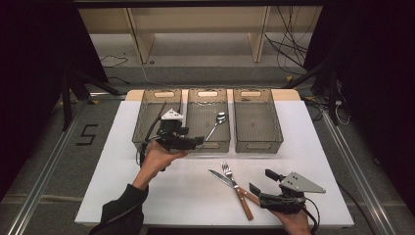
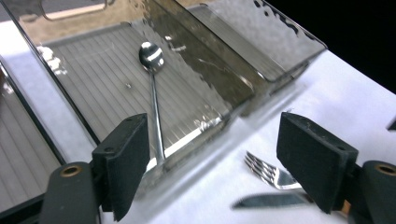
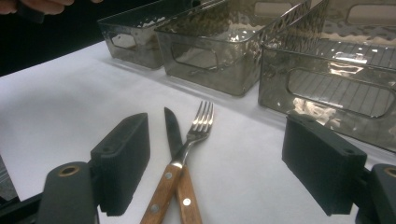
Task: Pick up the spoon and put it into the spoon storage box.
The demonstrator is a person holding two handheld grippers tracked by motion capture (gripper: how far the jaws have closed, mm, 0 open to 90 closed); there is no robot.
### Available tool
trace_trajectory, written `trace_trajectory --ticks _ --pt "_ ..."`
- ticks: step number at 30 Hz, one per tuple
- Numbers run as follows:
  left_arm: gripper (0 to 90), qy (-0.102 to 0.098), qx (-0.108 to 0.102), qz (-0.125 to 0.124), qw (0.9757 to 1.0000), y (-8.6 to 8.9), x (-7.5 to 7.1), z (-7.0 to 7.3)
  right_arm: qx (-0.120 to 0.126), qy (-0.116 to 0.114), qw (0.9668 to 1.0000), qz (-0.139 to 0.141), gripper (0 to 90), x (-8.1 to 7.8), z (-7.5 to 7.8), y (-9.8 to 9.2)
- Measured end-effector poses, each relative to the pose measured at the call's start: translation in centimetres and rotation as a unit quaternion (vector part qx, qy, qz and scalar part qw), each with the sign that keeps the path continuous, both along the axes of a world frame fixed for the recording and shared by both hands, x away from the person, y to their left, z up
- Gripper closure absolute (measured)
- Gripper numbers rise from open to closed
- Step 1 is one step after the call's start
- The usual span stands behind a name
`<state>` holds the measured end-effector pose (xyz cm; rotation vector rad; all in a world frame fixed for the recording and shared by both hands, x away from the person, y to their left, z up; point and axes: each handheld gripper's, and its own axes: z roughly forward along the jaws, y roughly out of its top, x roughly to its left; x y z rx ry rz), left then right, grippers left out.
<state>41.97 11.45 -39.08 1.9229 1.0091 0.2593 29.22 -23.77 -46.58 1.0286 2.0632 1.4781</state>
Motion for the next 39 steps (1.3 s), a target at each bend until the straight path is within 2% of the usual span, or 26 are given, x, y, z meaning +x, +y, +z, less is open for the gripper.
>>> trace_trajectory --ticks 6,8,12,17,23,27,32,39 --pt "24.9 -0.015 -0.011 0.003 0.9998 1.0 -1.2 -1.3 -0.001 0.003 1.0 0.001 24.2 0.1 -0.1 0.2" --pt "24.9 -0.014 -0.017 0.003 0.9998 1.4 -1.4 -1.6 -0.002 0.003 1.0 0.001 24.2 0.1 -0.1 0.2" --pt "24.4 -0.029 -0.018 0.002 0.9994 2.0 -2.2 -2.2 -0.001 0.005 1.0 0.002 24.3 0.0 -0.1 0.3" --pt "23.4 -0.03 -0.018 -0.002 0.9994 2.5 -3.0 -3.0 -0.003 0.006 1.0 0.005 24.2 -0.1 0.0 0.5" --pt "21.7 -0.041 -0.023 -0.007 0.9989 2.9 -3.9 -3.8 -0.001 0.009 1.0 0.004 24.3 -0.1 0.0 0.6" --pt "21.7 -0.06 -0.025 -0.011 0.9978 3.1 -4.8 -4.1 0.0 0.01 0.9999 0.005 24.2 -0.1 0.0 0.6" --pt "21.7 -0.073 -0.024 -0.014 0.9969 3.3 -5.9 -4.6 -0.001 0.011 0.9999 0.006 24.2 -0.1 0.0 0.6" --pt "20.9 -0.082 -0.024 -0.019 0.9961 3.5 -6.6 -5.5 -0.001 0.011 0.9999 0.004 24.2 -0.1 0.0 0.5"
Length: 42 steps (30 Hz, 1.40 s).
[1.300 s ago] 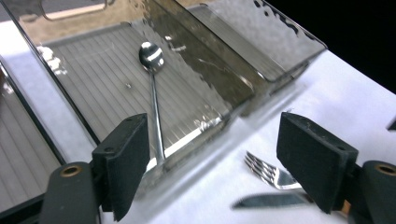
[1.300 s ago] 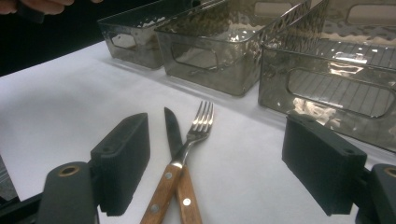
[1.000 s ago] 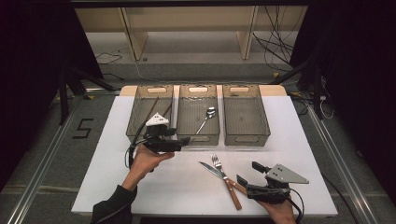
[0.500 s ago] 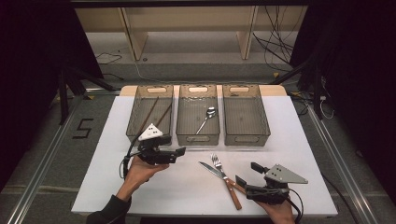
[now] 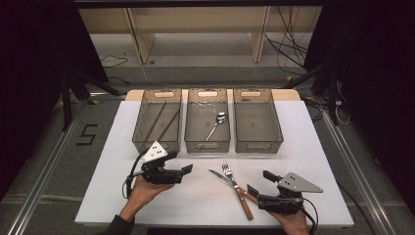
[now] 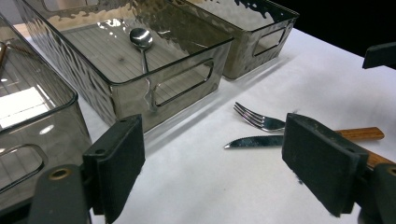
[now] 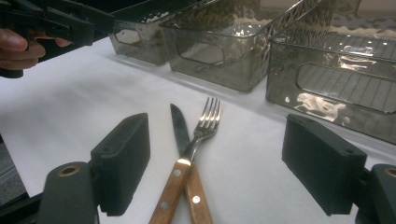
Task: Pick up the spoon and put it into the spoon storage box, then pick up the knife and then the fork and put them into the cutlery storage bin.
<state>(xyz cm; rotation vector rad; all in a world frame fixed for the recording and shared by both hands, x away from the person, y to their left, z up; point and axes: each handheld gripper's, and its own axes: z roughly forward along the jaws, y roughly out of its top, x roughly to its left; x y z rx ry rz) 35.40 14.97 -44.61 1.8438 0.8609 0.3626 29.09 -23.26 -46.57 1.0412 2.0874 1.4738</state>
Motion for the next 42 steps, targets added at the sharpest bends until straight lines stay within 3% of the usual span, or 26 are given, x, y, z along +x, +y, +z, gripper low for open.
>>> trace_trajectory --ticks 6,13,17,22,25,28,33,42 --pt "20.7 -0.016 -0.01 0.003 0.9998 0.5 -0.8 -0.4 -0.003 0.002 1.0 -0.002 24.3 0.0 0.1 0.1" --pt "20.3 -0.021 -0.009 0.006 0.9997 1.1 -1.3 -1.0 -0.006 0.016 0.9999 -0.001 24.9 -0.2 0.4 0.7" --pt "20.1 -0.026 -0.011 0.012 0.9995 1.4 -1.7 -1.3 -0.015 0.033 0.9993 -0.001 26.7 -0.2 0.9 1.3" --pt "20.1 -0.029 -0.012 0.012 0.9994 1.8 -2.3 -1.6 -0.033 0.073 0.9968 0.01 30.7 -0.2 1.3 2.5" --pt "19.9 -0.023 -0.014 0.01 0.9996 2.0 -2.6 -1.8 -0.056 0.097 0.9936 0.015 33.7 -0.2 1.5 3.6" --pt "19.7 -0.026 -0.01 0.009 0.9996 2.1 -2.9 -1.9 -0.098 0.123 0.9873 0.02 37.2 -0.1 1.3 4.6" --pt "19.7 -0.027 -0.009 0.012 0.9995 2.3 -3.2 -2.0 -0.136 0.152 0.9786 0.025 44.1 -0.1 0.7 5.7" --pt "19.7 -0.03 -0.001 0.008 0.9995 2.2 -3.6 -2.3 -0.165 0.18 0.9695 0.014 53.5 -0.1 -0.1 6.1"
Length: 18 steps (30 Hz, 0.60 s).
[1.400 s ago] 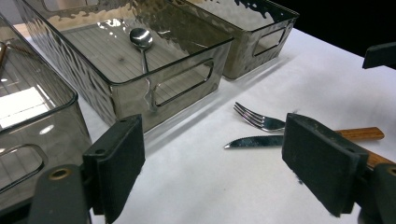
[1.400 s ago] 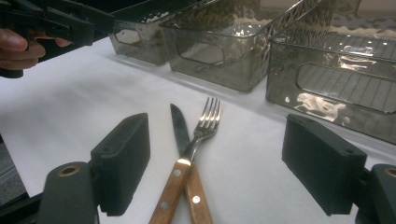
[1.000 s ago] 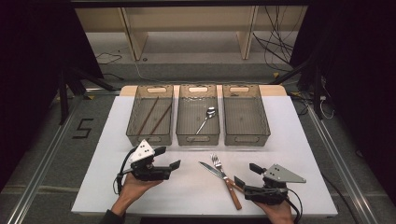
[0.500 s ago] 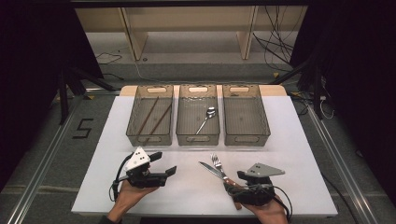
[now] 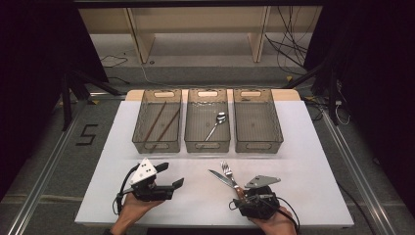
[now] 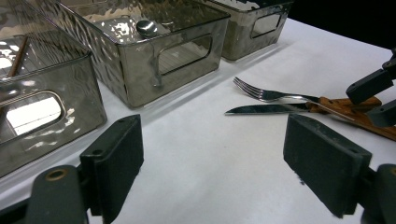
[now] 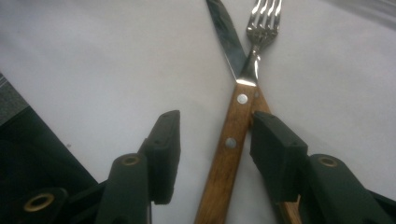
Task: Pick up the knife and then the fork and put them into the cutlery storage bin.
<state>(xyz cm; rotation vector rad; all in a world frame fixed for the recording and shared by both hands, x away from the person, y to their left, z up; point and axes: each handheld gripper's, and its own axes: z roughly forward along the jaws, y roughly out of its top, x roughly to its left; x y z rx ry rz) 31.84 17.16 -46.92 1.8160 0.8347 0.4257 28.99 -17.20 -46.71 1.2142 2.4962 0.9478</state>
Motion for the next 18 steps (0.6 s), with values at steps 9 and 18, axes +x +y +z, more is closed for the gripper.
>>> trace_trajectory --ticks 9,18 --pt "19.7 -0.004 -0.008 -0.002 1.0 0.2 -0.3 0.0 -0.009 0.017 0.9997 -0.013 57.7 0.2 -0.8 0.2" --pt "19.6 -0.002 -0.009 -0.002 1.0 0.2 -0.4 -0.1 -0.026 0.019 0.9989 -0.032 61.9 0.3 -1.4 0.8"
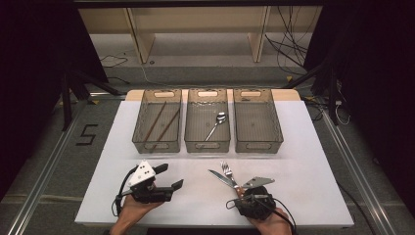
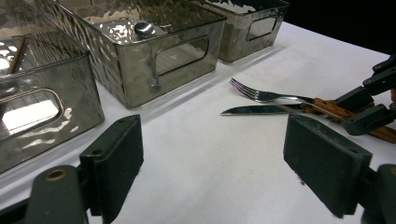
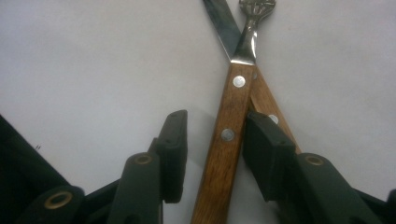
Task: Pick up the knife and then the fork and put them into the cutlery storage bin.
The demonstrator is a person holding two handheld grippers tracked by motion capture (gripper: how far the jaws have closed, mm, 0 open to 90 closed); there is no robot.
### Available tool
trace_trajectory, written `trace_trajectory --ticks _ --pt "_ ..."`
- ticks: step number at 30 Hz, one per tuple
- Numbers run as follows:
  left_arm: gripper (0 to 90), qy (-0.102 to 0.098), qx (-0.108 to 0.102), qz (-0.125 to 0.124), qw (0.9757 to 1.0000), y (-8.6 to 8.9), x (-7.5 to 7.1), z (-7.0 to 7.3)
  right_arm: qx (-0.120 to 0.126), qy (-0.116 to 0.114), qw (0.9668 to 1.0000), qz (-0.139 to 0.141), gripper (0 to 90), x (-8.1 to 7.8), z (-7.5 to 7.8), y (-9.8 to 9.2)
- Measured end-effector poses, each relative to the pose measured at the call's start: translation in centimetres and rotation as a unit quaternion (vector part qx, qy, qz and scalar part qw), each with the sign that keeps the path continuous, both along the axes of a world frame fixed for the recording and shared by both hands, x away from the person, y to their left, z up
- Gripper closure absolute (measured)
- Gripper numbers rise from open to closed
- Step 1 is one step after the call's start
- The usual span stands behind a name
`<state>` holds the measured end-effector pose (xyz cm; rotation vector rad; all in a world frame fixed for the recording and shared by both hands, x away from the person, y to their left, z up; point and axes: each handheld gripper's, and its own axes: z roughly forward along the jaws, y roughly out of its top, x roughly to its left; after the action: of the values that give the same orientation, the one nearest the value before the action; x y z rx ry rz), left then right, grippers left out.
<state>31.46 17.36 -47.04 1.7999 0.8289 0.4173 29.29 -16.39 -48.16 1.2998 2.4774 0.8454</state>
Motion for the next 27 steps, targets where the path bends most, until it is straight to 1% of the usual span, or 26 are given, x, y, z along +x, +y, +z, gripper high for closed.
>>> trace_trajectory --ticks 3,7,12,15,17,21,27 --pt "19.7 -0.001 0.001 -0.001 1.0 -0.02 0.01 -0.03 -0.001 -0.003 1.0 -0.008 65.1 0.01 -0.01 0.06" --pt "19.6 0.0 0.004 -0.002 1.0 -0.13 -0.04 -0.05 -0.011 -0.01 0.9998 -0.015 70.0 -0.07 -0.05 0.23" --pt "19.7 -0.002 0.008 -0.002 1.0 -0.25 -0.03 -0.12 -0.011 -0.012 0.9997 -0.018 71.7 -0.05 -0.06 0.25" --pt "19.7 -0.001 0.008 -0.001 1.0 -0.21 -0.02 -0.15 -0.011 -0.018 0.9996 -0.02 75.9 -0.07 -0.09 0.28" --pt "19.7 -0.001 0.008 -0.001 1.0 -0.18 -0.02 -0.15 -0.01 -0.017 0.9996 -0.018 76.2 -0.04 -0.09 0.29" --pt "19.8 0.001 0.007 0.001 1.0 -0.12 0.03 -0.21 -0.008 -0.024 0.9995 -0.017 76.6 -0.09 -0.06 0.35" --pt "19.8 0.002 0.009 0.005 0.9999 -0.01 0.11 -0.28 -0.01 -0.032 0.9994 -0.003 76.8 -0.18 0.25 0.44"
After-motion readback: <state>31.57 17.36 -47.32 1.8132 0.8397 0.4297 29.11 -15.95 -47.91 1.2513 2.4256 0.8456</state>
